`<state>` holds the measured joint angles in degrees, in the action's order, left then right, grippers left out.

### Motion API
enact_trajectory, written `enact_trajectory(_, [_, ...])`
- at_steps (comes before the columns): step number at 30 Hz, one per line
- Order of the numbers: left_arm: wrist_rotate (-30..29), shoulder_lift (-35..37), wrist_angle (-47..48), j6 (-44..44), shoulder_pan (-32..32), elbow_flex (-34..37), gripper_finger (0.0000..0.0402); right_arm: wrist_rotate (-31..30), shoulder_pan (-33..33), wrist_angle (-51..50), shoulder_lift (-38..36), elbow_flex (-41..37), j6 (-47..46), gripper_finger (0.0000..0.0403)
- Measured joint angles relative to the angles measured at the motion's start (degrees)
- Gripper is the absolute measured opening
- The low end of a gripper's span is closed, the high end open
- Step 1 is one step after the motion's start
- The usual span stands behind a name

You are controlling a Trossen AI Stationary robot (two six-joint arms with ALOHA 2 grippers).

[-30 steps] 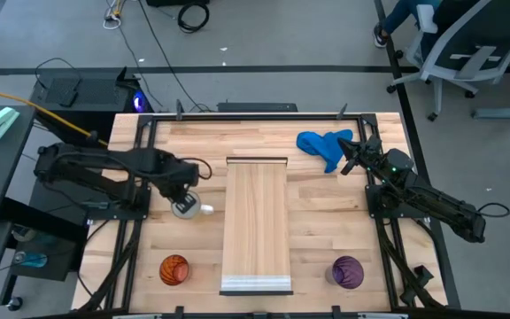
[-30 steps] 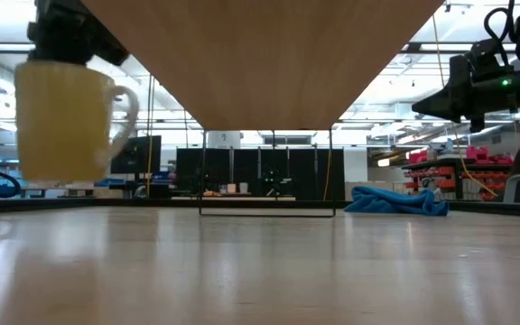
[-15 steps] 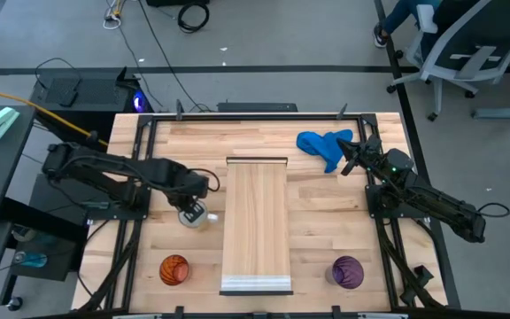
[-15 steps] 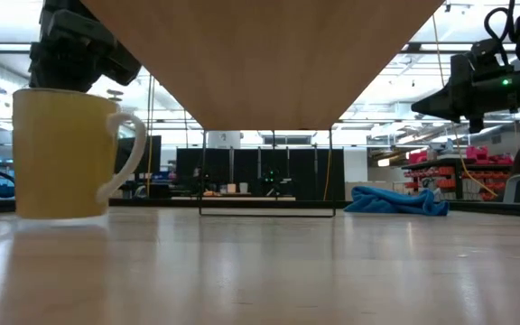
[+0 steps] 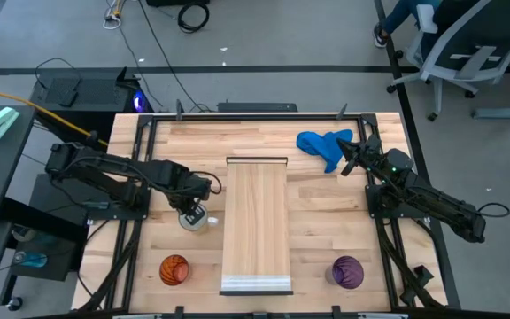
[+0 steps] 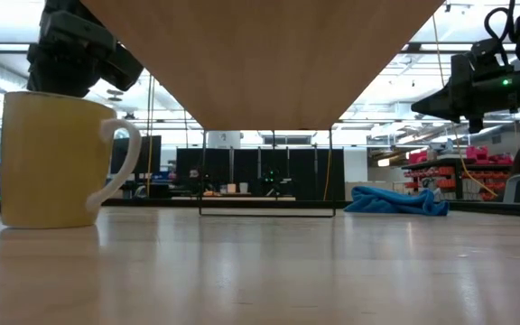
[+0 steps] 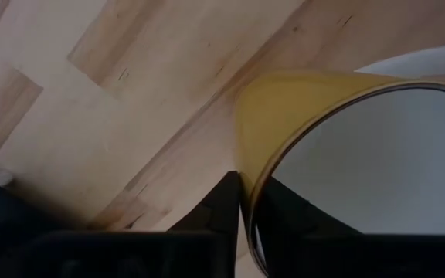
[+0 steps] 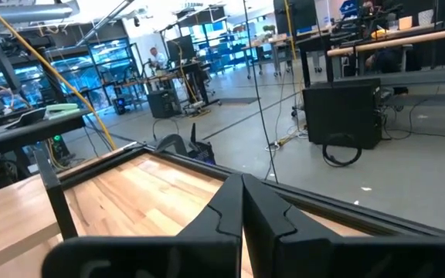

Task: Stack small to large cups/mugs on shelf
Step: Move the yellow cup to the middle left of the table, then put the purple cup on the shelf

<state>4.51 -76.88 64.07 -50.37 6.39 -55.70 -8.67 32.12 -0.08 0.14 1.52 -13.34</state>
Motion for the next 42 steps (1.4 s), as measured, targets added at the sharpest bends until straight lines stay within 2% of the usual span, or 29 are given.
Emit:
enact_trajectory(13, [-0.01, 0.02, 0.03, -0.46, 0.0, -0.02, 0.0055, 0.2, 0.0, -0.04, 0.0, 0.0, 0.0, 0.001])
enact_trajectory(23, [-0.05, 0.86, 0.22, -2.06, 0.0, -0.27, 0.0091, 0.2, 0.0, -0.04, 0.0, 0.0, -0.02, 0.001])
enact_trajectory(30, [-0.57, 4.53, -0.35, -3.62, 0.0, -0.39, 0.0115, 0.21, 0.0, -0.07, 0.09, 0.0, -0.02, 0.001])
enact_trajectory(37, [-6.5, 9.51, 1.36, -4.28, 0.0, -0.39, 0.0133, 0.2, 0.0, -0.04, 0.19, 0.04, -0.02, 0.001])
enact_trajectory(42, [-16.34, 12.68, 7.37, -4.15, -0.02, -0.37, 0.0133, 0.21, 0.0, -0.02, 0.2, 0.04, -0.08, 0.001])
